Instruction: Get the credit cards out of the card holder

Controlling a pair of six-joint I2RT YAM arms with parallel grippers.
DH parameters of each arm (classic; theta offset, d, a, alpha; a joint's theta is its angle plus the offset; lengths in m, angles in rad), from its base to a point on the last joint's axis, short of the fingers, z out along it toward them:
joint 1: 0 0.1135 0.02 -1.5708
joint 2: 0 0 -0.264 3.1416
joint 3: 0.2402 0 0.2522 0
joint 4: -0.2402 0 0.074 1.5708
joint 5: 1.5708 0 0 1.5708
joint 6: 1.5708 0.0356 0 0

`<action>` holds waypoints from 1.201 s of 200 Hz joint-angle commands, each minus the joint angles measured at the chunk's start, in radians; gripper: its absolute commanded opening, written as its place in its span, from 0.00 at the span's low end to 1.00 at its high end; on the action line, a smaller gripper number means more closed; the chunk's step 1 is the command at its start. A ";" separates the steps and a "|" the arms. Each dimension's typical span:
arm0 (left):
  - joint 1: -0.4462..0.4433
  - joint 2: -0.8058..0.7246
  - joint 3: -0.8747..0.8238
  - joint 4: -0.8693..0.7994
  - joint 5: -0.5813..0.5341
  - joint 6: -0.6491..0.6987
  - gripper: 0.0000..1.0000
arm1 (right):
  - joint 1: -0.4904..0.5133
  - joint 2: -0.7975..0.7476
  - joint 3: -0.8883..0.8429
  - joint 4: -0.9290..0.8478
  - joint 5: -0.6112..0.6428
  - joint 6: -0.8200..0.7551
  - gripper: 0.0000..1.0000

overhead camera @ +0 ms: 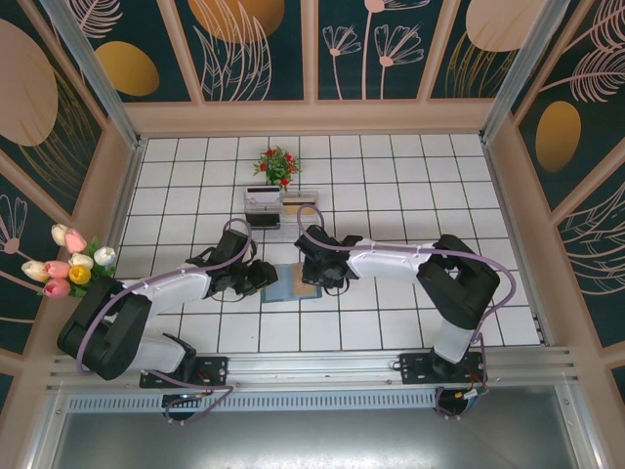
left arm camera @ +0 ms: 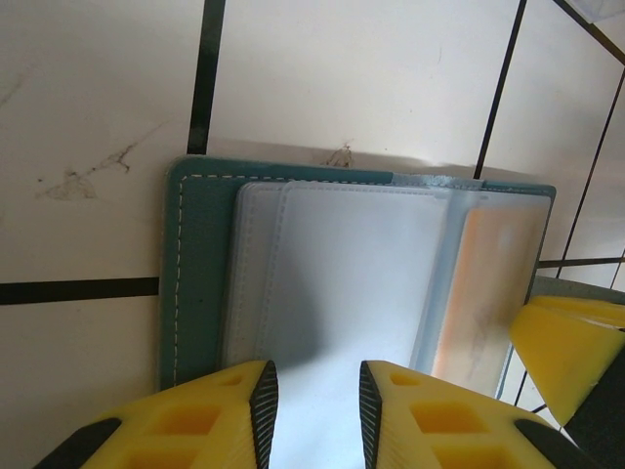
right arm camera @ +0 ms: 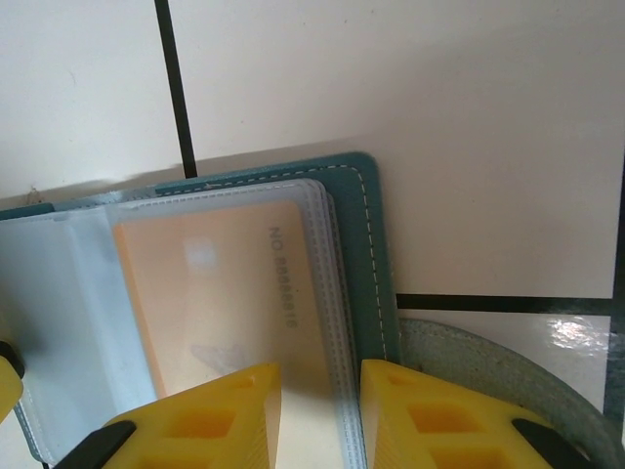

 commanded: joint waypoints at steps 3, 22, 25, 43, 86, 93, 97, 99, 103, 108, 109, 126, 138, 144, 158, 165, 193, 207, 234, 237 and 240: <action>-0.005 0.019 -0.003 -0.031 -0.028 0.020 0.32 | 0.003 -0.036 0.025 -0.028 -0.004 -0.018 0.29; -0.005 0.019 -0.001 -0.030 -0.028 0.021 0.32 | 0.006 -0.040 0.028 -0.025 -0.009 -0.019 0.24; -0.004 0.019 0.000 -0.029 -0.028 0.021 0.32 | 0.006 -0.042 0.028 -0.024 -0.011 -0.020 0.21; -0.005 0.020 0.001 -0.028 -0.028 0.022 0.32 | 0.006 -0.045 0.029 -0.021 -0.015 -0.022 0.17; -0.005 0.023 0.002 -0.026 -0.024 0.024 0.32 | 0.008 -0.050 0.032 -0.007 -0.033 -0.030 0.17; -0.004 0.024 0.002 -0.026 -0.024 0.026 0.32 | 0.008 -0.050 0.030 -0.001 -0.039 -0.028 0.17; -0.005 0.024 0.000 -0.027 -0.024 0.026 0.32 | 0.006 -0.050 0.030 0.000 -0.040 -0.028 0.17; -0.004 0.023 0.000 -0.027 -0.024 0.026 0.32 | 0.006 -0.050 0.029 0.000 -0.042 -0.027 0.17; -0.004 0.023 -0.001 -0.027 -0.024 0.025 0.32 | 0.006 -0.050 0.029 0.001 -0.042 -0.026 0.18; -0.005 0.022 0.000 -0.026 -0.024 0.026 0.33 | 0.006 -0.049 0.029 0.004 -0.043 -0.028 0.18; -0.005 0.023 -0.001 -0.026 -0.024 0.026 0.32 | 0.005 -0.048 0.029 0.005 -0.043 -0.028 0.18; -0.004 0.021 -0.002 -0.026 -0.024 0.026 0.33 | 0.006 -0.049 0.019 0.027 -0.067 -0.030 0.19; -0.004 0.019 -0.004 -0.027 -0.024 0.026 0.33 | 0.007 -0.056 0.009 0.056 -0.088 -0.034 0.19; -0.005 0.018 -0.004 -0.027 -0.025 0.025 0.33 | 0.006 -0.062 0.003 0.070 -0.096 -0.034 0.19; -0.005 0.018 -0.006 -0.026 -0.025 0.026 0.33 | 0.006 -0.074 -0.006 0.098 -0.108 -0.041 0.19; -0.005 0.018 -0.005 -0.026 -0.025 0.025 0.33 | 0.006 -0.081 -0.012 0.110 -0.112 -0.043 0.19; -0.005 0.018 -0.007 -0.025 -0.025 0.024 0.33 | 0.005 -0.107 -0.034 0.156 -0.131 -0.044 0.18; -0.004 0.020 -0.007 -0.025 -0.024 0.024 0.33 | 0.005 -0.116 -0.037 0.163 -0.134 -0.048 0.18; -0.004 0.020 -0.007 -0.023 -0.023 0.024 0.33 | 0.004 -0.119 -0.039 0.168 -0.138 -0.056 0.18; -0.005 0.020 -0.006 -0.023 -0.023 0.024 0.33 | 0.003 -0.120 -0.039 0.170 -0.141 -0.057 0.18; -0.005 0.021 -0.007 -0.023 -0.022 0.024 0.33 | 0.004 -0.119 -0.039 0.172 -0.143 -0.059 0.18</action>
